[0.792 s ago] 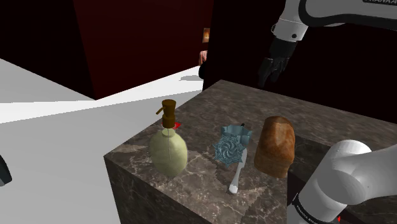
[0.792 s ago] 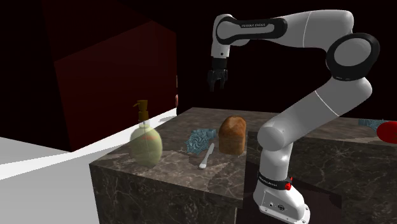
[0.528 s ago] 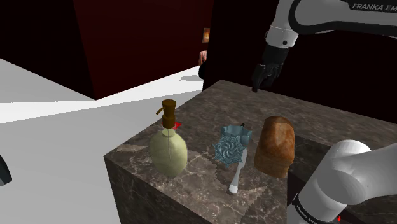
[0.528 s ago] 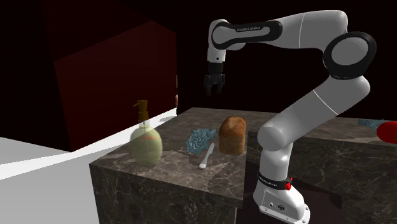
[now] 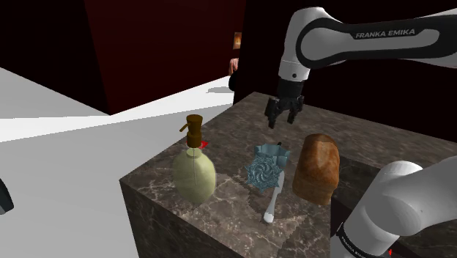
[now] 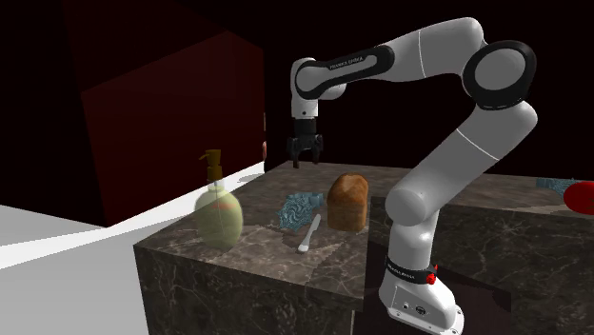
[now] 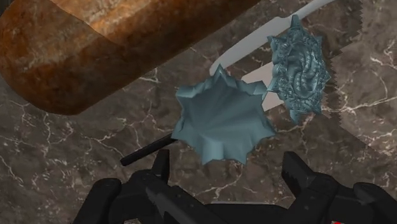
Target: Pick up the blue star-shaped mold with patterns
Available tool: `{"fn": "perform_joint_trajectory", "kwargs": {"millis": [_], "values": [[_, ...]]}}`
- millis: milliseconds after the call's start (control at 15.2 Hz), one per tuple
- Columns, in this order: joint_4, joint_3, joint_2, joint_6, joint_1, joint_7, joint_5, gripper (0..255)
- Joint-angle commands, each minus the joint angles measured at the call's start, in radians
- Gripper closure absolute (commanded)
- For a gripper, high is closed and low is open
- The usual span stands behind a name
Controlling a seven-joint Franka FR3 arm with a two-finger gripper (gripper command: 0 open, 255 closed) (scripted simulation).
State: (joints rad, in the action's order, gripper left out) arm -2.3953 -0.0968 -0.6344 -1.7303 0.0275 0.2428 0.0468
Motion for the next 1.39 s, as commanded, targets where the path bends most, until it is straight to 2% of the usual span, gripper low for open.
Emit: {"fn": "perform_joint_trajectory", "kwargs": {"millis": [0, 396, 858, 1056, 1122, 1320], "values": [[-0.016, -0.026, 0.047, -0.036, 0.005, 0.054, 0.029, 0], [-0.036, -0.089, 0.209, -0.142, 0.019, 0.188, 0.109, 0], [-0.104, -0.097, 0.244, -0.245, 0.021, 0.183, 0.114, 0], [-0.109, -0.098, 0.248, -0.253, 0.021, 0.183, 0.114, 0], [-0.109, -0.098, 0.248, -0.253, 0.021, 0.183, 0.114, 255], [-0.108, -0.098, 0.248, -0.252, 0.021, 0.183, 0.114, 255]]}}
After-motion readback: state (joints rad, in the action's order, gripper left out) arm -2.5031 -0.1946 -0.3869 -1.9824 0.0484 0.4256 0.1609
